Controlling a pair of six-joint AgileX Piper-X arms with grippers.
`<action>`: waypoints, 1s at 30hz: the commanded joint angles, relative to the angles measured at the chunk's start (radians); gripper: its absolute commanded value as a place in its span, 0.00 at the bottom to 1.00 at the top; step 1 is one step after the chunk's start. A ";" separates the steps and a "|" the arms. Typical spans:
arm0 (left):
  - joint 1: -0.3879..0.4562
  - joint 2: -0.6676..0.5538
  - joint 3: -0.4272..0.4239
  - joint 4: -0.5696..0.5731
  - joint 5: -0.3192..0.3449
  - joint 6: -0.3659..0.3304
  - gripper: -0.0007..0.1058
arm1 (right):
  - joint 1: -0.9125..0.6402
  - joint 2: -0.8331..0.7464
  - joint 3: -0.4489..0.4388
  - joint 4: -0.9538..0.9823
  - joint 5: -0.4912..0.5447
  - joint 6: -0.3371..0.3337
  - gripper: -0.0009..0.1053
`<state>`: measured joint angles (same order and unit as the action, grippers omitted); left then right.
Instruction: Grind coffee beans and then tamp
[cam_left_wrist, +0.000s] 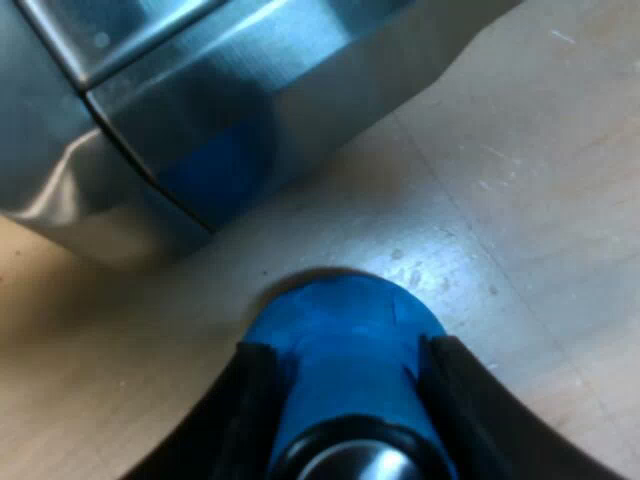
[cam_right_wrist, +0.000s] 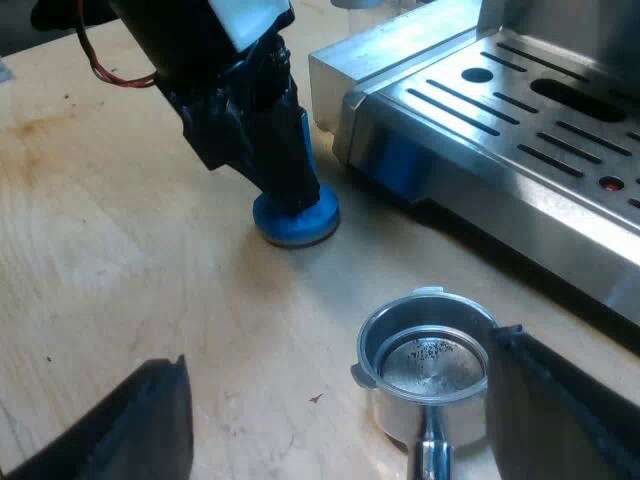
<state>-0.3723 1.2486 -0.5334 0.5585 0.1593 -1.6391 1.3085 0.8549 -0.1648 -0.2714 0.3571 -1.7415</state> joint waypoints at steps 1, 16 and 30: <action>-0.003 0.002 0.001 0.016 0.018 0.002 0.63 | 0.000 -0.008 -0.005 -0.011 -0.010 -0.013 0.60; -0.003 -0.131 -0.081 0.139 -0.001 0.042 0.75 | 0.000 -0.008 -0.018 -0.007 -0.024 -0.009 0.60; -0.003 -0.550 -0.081 0.305 -0.008 0.042 0.75 | 0.000 -0.010 -0.215 0.211 -0.050 -0.005 0.60</action>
<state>-0.3723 0.7678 -0.6138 0.8240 0.1632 -1.6022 1.3085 0.8549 -0.3603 -0.0676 0.3294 -1.7388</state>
